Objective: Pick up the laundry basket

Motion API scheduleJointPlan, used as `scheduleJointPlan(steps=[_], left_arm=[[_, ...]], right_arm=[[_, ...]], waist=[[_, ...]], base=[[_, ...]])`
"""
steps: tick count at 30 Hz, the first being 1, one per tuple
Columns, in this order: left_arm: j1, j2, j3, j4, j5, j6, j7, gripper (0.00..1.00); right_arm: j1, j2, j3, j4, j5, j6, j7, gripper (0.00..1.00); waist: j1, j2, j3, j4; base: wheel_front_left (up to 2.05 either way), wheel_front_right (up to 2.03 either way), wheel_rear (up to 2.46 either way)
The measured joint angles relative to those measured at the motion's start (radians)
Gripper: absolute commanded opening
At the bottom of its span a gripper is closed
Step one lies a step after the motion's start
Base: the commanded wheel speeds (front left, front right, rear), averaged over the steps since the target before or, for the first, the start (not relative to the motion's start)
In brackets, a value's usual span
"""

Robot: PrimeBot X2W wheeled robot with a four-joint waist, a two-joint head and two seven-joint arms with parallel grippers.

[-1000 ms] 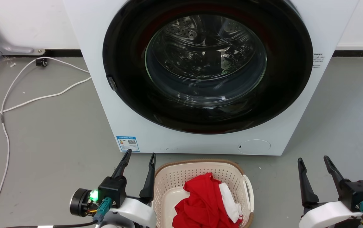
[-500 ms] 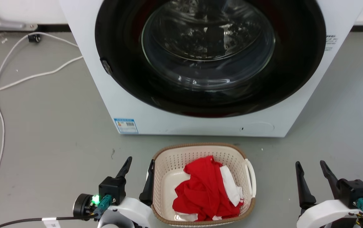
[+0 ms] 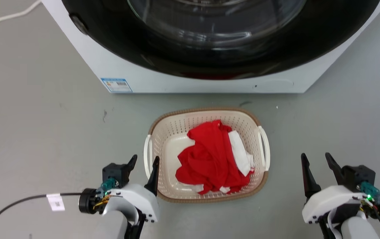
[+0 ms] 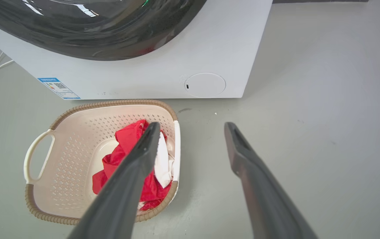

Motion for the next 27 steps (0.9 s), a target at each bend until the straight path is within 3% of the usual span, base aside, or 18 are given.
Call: scheduleJointPlan(steps=[13,27], left_arm=[[-0.323,0.041,-0.04,0.311,-0.091,-0.035,0.056,1.0],[-0.48,0.113,-0.2,0.406,-0.255,-0.035,0.211,1.0]], right_arm=[[-0.321,0.0,0.077,0.324,0.024,0.0,-0.028,1.0],[-0.593,0.0,0.224,0.628,0.125,0.0,-0.014,1.0]], waist=[[0.0001,0.0,0.237,-0.018],[0.0,0.0,0.351,-0.037]], base=[[0.0,0.0,0.0],[0.0,0.0,0.0]])
